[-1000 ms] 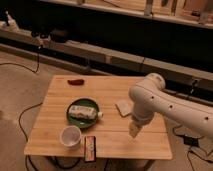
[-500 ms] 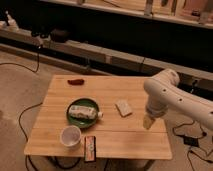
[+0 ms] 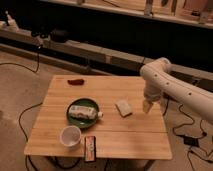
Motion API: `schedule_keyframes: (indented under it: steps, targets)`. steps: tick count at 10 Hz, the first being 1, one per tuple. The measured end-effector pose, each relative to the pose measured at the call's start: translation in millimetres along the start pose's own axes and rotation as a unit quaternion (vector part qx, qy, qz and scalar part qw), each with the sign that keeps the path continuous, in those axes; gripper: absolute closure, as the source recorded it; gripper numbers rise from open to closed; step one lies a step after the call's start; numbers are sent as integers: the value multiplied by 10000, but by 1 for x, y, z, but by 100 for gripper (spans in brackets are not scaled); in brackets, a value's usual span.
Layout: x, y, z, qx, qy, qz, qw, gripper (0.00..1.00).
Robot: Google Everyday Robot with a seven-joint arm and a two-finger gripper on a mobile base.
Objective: Move the arm in a circular motion
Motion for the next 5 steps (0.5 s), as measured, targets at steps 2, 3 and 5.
schedule_keyframes:
  steps: [2,3,5]
  targets:
    - [37,-4,-5,-66,67,-281,9996,38]
    - [56,-9,-7,-85,112,-436,9989,38]
    - [90,-18,-6,-73,230,-728,9971,38]
